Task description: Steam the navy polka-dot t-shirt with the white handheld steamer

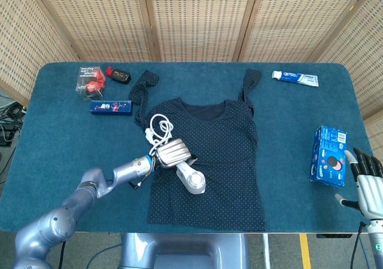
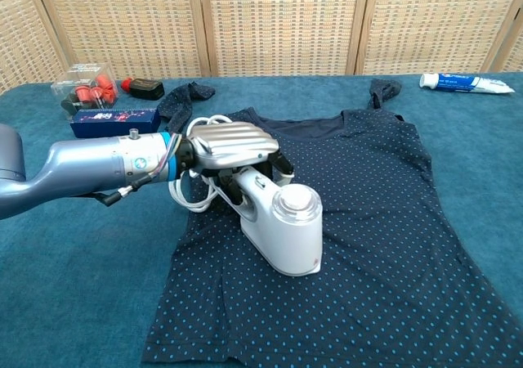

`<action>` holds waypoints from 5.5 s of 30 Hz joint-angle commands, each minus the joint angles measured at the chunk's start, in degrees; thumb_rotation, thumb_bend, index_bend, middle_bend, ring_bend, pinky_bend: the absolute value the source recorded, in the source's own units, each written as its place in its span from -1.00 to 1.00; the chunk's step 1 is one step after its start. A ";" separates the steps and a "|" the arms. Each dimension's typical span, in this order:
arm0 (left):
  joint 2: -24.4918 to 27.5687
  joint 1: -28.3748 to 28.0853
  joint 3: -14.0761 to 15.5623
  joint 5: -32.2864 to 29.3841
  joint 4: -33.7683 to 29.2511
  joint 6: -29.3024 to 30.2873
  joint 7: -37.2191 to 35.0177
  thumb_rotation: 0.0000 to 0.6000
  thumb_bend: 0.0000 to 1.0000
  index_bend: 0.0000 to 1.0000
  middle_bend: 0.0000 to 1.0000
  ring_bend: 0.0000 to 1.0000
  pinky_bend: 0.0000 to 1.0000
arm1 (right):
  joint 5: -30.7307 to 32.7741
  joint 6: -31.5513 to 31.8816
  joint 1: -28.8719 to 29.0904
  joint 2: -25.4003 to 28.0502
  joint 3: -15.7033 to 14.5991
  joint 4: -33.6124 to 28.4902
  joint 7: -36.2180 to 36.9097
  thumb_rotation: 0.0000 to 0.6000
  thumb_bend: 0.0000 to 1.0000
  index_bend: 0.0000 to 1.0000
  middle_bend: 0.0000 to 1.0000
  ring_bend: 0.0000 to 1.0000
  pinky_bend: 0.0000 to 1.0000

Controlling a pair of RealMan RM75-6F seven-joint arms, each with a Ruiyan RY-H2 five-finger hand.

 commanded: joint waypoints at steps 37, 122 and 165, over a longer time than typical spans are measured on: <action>-1.62 -1.44 1.46 1.66 -5.31 2.78 2.50 1.00 0.37 1.00 0.83 0.66 1.00 | -0.14 0.18 -0.10 0.47 -0.12 -0.23 0.64 1.00 -1.00 -0.91 -1.00 -1.00 -1.00; 9.11 6.74 7.47 6.33 -12.12 12.80 2.62 1.00 0.36 1.00 0.83 0.66 1.00 | -1.06 0.43 0.09 0.05 -0.81 -1.42 -1.54 1.00 -1.00 -0.88 -1.00 -1.00 -1.00; -2.50 3.53 -4.73 -6.57 11.57 -0.65 4.90 1.00 0.36 1.00 0.83 0.66 1.00 | -0.64 0.22 0.08 0.28 -0.65 -1.33 -1.09 1.00 -1.00 -0.88 -1.00 -1.00 -1.00</action>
